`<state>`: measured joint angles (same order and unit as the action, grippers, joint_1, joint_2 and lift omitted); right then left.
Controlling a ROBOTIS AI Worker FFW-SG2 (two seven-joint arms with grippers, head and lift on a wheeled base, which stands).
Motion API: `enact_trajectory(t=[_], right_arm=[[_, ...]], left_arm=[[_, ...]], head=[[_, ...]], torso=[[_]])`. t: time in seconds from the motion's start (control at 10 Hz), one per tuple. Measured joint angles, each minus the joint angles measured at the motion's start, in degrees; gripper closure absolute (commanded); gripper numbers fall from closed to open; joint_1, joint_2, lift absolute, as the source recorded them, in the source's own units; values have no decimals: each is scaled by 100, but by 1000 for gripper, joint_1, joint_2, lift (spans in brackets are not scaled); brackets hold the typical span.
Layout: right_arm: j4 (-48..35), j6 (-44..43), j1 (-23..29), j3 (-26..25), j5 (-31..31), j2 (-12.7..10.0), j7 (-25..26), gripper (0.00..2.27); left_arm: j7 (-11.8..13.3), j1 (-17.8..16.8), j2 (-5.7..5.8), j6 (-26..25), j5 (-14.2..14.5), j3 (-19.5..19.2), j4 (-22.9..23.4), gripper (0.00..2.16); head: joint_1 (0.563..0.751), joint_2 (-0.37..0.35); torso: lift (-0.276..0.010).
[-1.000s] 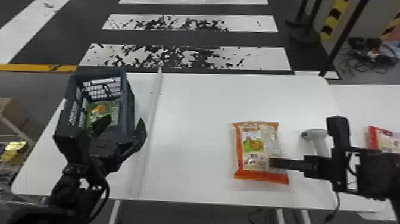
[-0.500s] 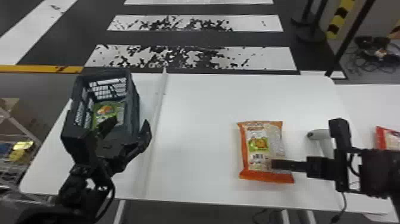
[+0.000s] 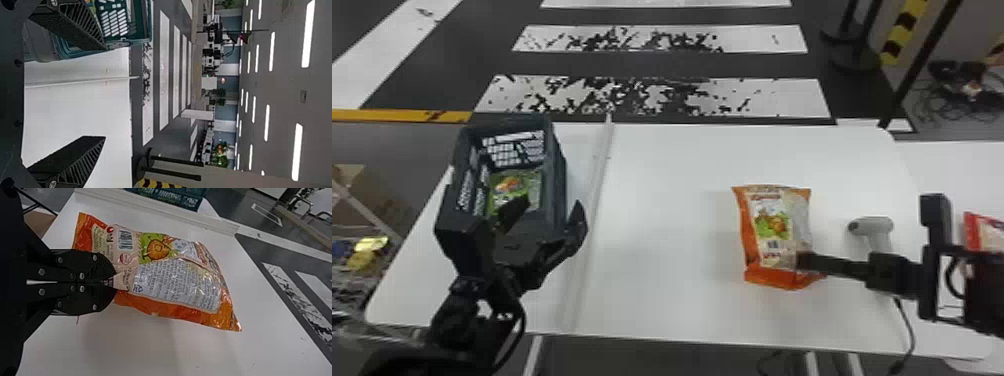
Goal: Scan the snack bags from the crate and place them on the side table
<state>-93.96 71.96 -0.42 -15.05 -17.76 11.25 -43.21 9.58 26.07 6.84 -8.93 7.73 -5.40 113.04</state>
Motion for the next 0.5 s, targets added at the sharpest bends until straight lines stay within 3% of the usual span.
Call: enact_trajectory(t=[0.2,0.5], right_arm=[[-482,71,126,-603,-527,-12,108,2260],[-767,-151,111,-1579,-1013,-43,552,2260]], left_arm=[[0,10,-14,2,0,4,14,60],[0,20,-16,4,0,4,46,60]], head=[[695,27],[695,-70]], torso=[[-50],[-50]])
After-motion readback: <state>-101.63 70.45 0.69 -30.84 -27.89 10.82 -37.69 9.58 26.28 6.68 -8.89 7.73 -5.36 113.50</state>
